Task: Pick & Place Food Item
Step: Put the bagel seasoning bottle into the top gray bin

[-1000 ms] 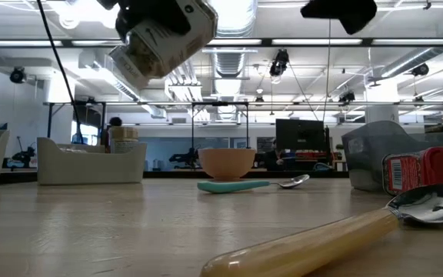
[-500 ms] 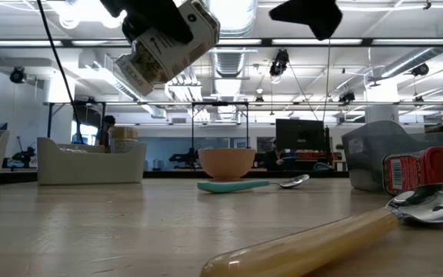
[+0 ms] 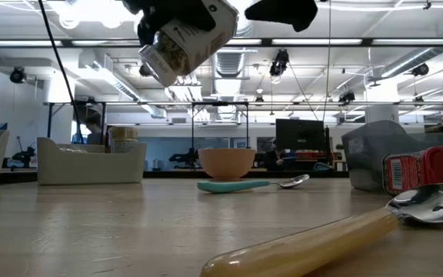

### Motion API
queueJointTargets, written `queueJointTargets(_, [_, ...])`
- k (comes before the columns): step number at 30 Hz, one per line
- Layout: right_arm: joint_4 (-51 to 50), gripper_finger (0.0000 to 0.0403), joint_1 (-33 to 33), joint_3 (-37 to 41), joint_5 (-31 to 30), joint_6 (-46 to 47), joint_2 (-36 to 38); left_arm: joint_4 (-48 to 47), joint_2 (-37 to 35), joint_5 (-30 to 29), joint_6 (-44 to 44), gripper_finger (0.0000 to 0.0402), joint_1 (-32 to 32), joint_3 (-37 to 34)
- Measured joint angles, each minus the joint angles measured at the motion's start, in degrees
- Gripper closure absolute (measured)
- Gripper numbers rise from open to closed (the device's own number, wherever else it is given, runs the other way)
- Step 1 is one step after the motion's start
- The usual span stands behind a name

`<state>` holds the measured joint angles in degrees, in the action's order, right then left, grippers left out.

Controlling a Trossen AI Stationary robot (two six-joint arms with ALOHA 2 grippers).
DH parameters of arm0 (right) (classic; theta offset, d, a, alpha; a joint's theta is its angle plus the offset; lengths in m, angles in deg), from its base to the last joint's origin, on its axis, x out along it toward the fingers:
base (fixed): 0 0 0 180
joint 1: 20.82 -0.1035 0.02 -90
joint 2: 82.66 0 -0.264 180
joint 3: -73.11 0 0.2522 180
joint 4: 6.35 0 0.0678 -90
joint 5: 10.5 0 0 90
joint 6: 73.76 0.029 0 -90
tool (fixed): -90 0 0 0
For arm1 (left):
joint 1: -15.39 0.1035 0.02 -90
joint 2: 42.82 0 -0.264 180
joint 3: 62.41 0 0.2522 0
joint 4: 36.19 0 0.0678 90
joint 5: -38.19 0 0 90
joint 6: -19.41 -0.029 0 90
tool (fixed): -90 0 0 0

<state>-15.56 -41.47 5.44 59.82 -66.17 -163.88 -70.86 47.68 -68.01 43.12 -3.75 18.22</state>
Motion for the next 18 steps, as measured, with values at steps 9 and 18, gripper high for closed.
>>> queueJointTargets(9, [-6.4, 0.0048, 1.7, -7.9, 0.6, 2.3, -6.5, 1.2, 0.0, 0.0, -5.1, 0.0207, 0.1, 0.0])
queueJointTargets(18, [-13.3, 0.0049, 1.8, -16.0, 0.8, 1.4, -13.6, 1.3, 0.0, 0.1, -7.5, 0.0207, 0.2, 0.0])
